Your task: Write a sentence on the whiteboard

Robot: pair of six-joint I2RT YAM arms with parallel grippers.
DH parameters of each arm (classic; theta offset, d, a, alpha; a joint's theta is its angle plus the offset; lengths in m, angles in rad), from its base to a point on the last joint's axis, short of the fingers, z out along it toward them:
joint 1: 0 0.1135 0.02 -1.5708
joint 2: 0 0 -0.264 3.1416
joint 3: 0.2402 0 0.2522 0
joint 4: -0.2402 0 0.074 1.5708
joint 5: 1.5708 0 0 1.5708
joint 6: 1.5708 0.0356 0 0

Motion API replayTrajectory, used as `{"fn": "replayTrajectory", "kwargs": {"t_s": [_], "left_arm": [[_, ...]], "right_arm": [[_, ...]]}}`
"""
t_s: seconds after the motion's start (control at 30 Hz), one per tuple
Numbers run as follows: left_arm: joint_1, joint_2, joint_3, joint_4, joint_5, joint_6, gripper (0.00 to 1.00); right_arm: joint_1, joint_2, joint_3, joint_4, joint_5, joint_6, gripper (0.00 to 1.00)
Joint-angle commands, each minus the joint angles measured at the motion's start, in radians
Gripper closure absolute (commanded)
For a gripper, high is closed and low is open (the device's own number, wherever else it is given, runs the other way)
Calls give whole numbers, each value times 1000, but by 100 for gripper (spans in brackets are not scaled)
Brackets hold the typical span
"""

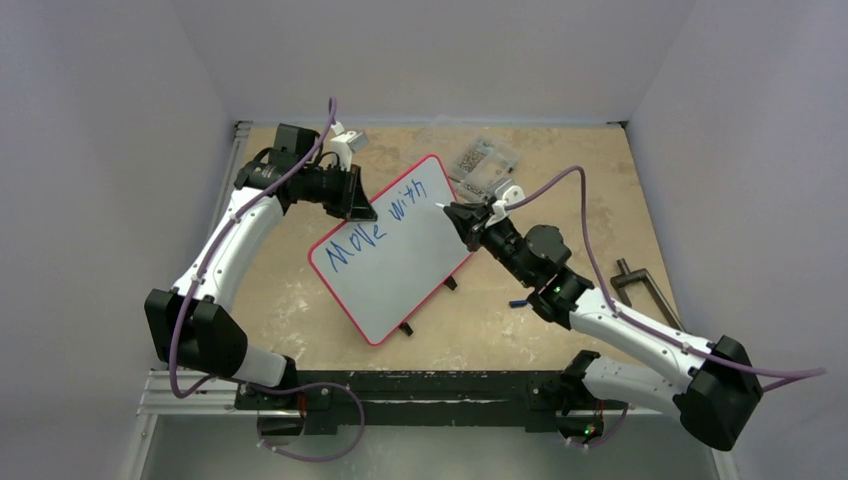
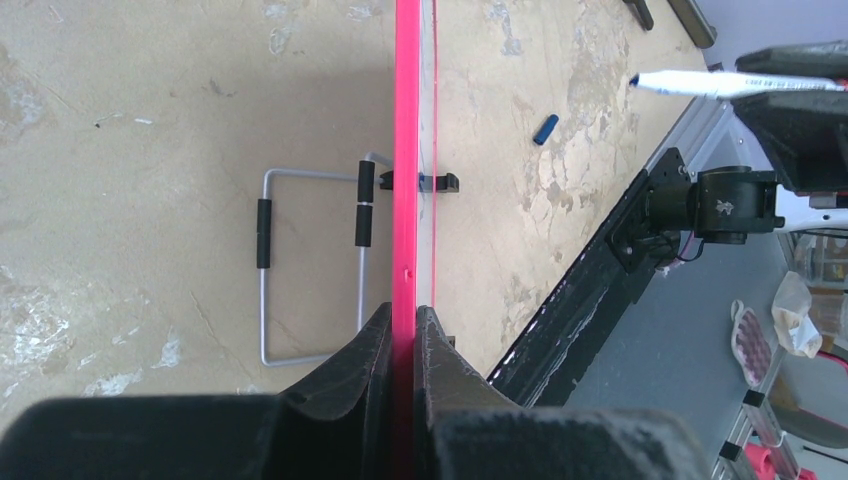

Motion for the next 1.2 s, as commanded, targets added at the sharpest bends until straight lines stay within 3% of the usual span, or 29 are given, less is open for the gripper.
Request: {"fn": "replayTrajectory", "kwargs": {"t_s": [0.0, 0.27, 1.17], "left_arm": [[2, -50, 8, 63, -22, 14, 100], [2, -53, 6, 66, -31, 10, 100], [2, -43, 8, 66, -58, 1, 100]], "right_arm": [[-3, -41, -42, 45, -102, 66, 100], [37, -55, -124, 165, -224, 112, 100], [357, 98, -162, 334, -164, 36, 100]]}}
